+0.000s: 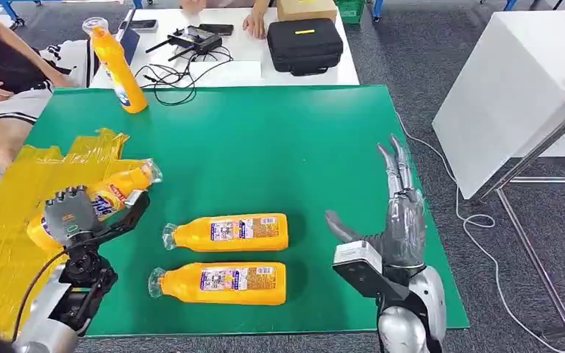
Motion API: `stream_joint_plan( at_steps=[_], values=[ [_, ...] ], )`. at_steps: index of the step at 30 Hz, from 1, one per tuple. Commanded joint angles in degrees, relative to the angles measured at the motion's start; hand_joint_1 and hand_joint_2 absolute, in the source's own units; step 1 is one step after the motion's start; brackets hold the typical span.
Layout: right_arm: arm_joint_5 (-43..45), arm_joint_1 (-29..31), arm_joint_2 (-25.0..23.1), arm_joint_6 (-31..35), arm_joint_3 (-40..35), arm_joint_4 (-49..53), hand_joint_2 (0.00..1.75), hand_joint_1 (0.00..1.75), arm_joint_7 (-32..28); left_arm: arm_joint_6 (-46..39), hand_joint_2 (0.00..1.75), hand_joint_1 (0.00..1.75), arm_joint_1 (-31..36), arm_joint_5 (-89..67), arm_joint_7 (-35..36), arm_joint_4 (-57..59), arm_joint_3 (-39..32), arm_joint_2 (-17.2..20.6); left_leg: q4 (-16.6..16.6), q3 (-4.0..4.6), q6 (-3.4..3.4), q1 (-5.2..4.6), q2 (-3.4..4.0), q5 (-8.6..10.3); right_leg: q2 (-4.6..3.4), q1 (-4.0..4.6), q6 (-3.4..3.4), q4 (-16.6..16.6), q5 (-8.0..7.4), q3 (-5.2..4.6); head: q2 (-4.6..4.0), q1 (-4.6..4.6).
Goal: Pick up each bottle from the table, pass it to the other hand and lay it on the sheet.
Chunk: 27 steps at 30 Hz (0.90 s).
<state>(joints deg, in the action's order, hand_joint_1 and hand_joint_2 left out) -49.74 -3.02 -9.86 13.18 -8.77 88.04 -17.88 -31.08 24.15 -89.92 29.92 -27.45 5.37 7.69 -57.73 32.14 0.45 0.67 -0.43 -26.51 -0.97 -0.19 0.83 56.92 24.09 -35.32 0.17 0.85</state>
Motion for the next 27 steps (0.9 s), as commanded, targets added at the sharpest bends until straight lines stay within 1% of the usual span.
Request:
stream_joint_plan(
  at_steps=[1,2,3,4,5,6,7,8,10,11,12,13,14,15,18,19,21,22,25,26,27],
  values=[
    [-1.25,2.65,0.7,-0.75,-1.83,-4.83,1.75,0.0,0.76,0.81,1.75,0.03,1.87,-0.08,1.26,4.95,-5.22,-0.85,0.07,-0.19,0.01,0.03,0.03,-0.04,0.06,0.04,0.02,-0.09,0.03,0.2,0.0,0.0],
    [-1.57,2.78,0.67,-1.03,-2.18,-5.21,1.75,0.0,0.93,0.54,1.75,0.0,1.26,-0.08,1.49,4.92,-6.65,-0.97,0.11,-0.35,0.02,0.05,0.01,-0.08,0.1,0.07,0.02,-0.15,0.06,0.37,0.0,0.0],
    [-1.63,2.87,0.63,-1.16,-2.36,-5.53,1.75,0.0,0.98,0.57,1.75,0.0,0.97,-0.08,1.47,5.06,-7.45,-1.05,0.09,-0.21,0.02,0.02,0.02,-0.05,0.03,0.04,0.02,-0.11,0.03,0.22,0.0,0.0],
    [-1.93,3.2,0.66,-1.4,-2.77,-6.22,1.75,0.0,1.15,0.49,1.75,0.0,0.46,-0.08,1.12,5.02,-8.79,-1.13,0.11,-0.3,0.02,0.02,0.05,-0.07,0.01,0.04,0.03,-0.13,0.04,0.3,0.0,0.0],
    [-2.16,3.44,0.72,-1.53,-3.04,-6.82,1.75,0.0,1.27,-0.3,1.75,0.0,0.0,-0.04,0.46,4.94,-10.0,-1.49,0.09,-0.2,0.02,0.01,0.09,-0.05,-0.05,0.02,0.03,-0.1,0.02,0.2,0.0,0.0],
    [-2.21,3.69,0.8,-1.61,-3.19,-7.27,1.75,0.0,1.32,-0.67,1.75,0.0,-0.19,-0.07,0.51,4.94,-10.13,-1.62,0.15,-0.38,0.03,0.03,0.16,-0.1,-0.07,0.05,0.03,-0.17,0.04,0.37,0.0,0.0],
    [-2.38,4.1,0.98,-1.74,-3.4,-7.83,1.75,0.0,1.61,-1.46,1.75,0.0,-0.26,0.01,-1.56,4.74,-12.76,-2.48,0.13,-0.28,0.02,0.0,0.13,-0.07,-0.08,0.01,0.03,-0.12,0.03,0.26,0.0,0.0],
    [-2.57,4.32,1.23,-1.82,-3.53,-8.28,1.75,0.0,1.88,-2.2,1.75,0.0,-0.53,-0.08,-3.0,4.25,-14.45,-3.23,0.15,-0.39,0.03,0.03,0.13,-0.1,-0.05,0.05,0.03,-0.17,0.05,0.38,0.0,0.0],
    [-3.0,4.41,1.37,-1.94,-3.66,-8.42,1.75,0.0,2.43,-3.06,1.75,0.0,-0.73,0.07,-5.93,3.68,-17.85,-4.73,0.09,-0.17,0.03,0.01,-0.01,-0.03,0.07,0.02,0.03,-0.1,0.04,0.18,0.0,0.0],
    [-3.0,4.4,1.4,-2.34,-3.67,-8.35,1.75,0.0,2.74,-4.04,1.75,0.0,-0.7,3.44,-11.41,2.97,-22.26,-6.37,0.13,-0.31,0.04,0.03,-0.06,-0.06,0.14,0.05,0.04,-0.16,0.07,0.34,0.0,0.0],
    [-3.24,4.33,1.45,-2.61,-3.77,-8.39,1.75,0.0,3.03,-4.6,1.75,0.0,-0.84,4.26,-13.87,2.5,-24.28,-7.09,0.08,-0.19,0.04,0.0,-0.11,-0.04,0.15,0.02,0.04,-0.1,0.06,0.23,0.0,0.0],
    [-3.46,4.36,1.55,-3.07,-4.07,-8.65,1.75,0.0,3.14,-5.6,1.75,0.0,-1.14,3.83,-13.44,1.98,-24.72,-7.51,0.12,-0.31,0.05,0.02,-0.12,-0.06,0.18,0.04,0.05,-0.16,0.08,0.36,0.0,0.0],
    [-3.72,4.54,1.57,-3.52,-4.61,-9.4,1.75,0.0,3.22,-7.06,1.75,0.0,-1.35,7.8,-17.6,0.8,-28.08,-9.07,0.09,-0.2,0.05,-0.02,-0.08,-0.04,0.12,0.0,0.05,-0.11,0.05,0.22,0.0,0.0],
    [-4.3,4.84,1.77,-3.89,-5.36,-10.45,1.75,0.0,3.24,-7.52,1.75,0.0,-1.53,12.15,-23.09,-0.35,-30.38,-10.17,0.14,-0.35,0.06,0.02,-0.05,-0.08,0.13,0.05,0.06,-0.19,0.07,0.4,0.0,0.0],
    [-4.61,4.9,1.76,-3.86,-5.74,-10.96,1.75,0.0,3.26,-7.62,1.75,0.0,-1.56,12.72,-23.99,-0.78,-30.72,-10.63,0.07,-0.11,0.02,-0.01,-0.04,-0.02,0.06,-0.02,0.03,-0.08,0.02,0.12,0.0,0.0],
    [-4.61,4.9,1.76,-3.86,-5.74,-10.96,1.75,0.0,3.26,-7.62,1.75,0.0,-1.56,12.72,-23.99,-0.78,-30.72,-10.63,0.12,-0.28,0.03,0.01,-0.05,-0.06,0.12,0.01,0.04,-0.15,0.06,0.31,0.0,-0.02],
    [-4.61,4.9,1.76,-3.86,-5.74,-10.96,1.75,0.0,3.26,-7.62,1.75,0.0,-1.56,12.72,-23.99,-0.78,-30.72,-10.63,0.08,-0.18,0.02,0.0,-0.07,-0.04,0.12,0.0,0.02,-0.09,0.05,0.2,0.0,-0.02],
    [-4.61,4.9,1.76,-3.86,-5.74,-10.96,1.75,0.0,3.26,-7.62,1.75,0.0,-1.56,12.72,-23.99,-0.78,-30.72,-10.63,0.12,-0.3,0.02,0.03,-0.08,-0.07,0.16,0.03,0.03,-0.15,0.08,0.35,0.0,0.0],
    [-4.67,5.1,1.83,-3.89,-5.86,-11.27,1.75,0.0,3.25,-7.43,1.75,0.0,-1.61,13.56,-24.81,-1.25,-31.26,-10.79,0.06,-0.12,0.02,0.01,-0.05,-0.03,0.09,0.01,0.02,-0.08,0.03,0.15,0.0,0.0],
    [-5.59,5.36,2.21,-3.87,-6.77,-11.8,1.75,0.0,2.94,-6.89,1.75,0.0,-1.63,19.77,-31.95,-2.82,-33.36,-11.98,0.09,-0.28,0.03,0.04,-0.05,-0.07,0.12,0.04,0.03,-0.13,0.06,0.32,0.0,0.0],
    [-5.86,5.48,2.29,-3.85,-7.23,-12.15,1.75,0.0,2.66,-7.94,1.75,0.0,-1.85,20.24,-33.09,-3.56,-33.19,-12.24,0.07,-0.19,0.03,0.03,-0.04,-0.05,0.1,0.03,0.04,-0.11,0.04,0.23,0.0,0.0]
  ],
)
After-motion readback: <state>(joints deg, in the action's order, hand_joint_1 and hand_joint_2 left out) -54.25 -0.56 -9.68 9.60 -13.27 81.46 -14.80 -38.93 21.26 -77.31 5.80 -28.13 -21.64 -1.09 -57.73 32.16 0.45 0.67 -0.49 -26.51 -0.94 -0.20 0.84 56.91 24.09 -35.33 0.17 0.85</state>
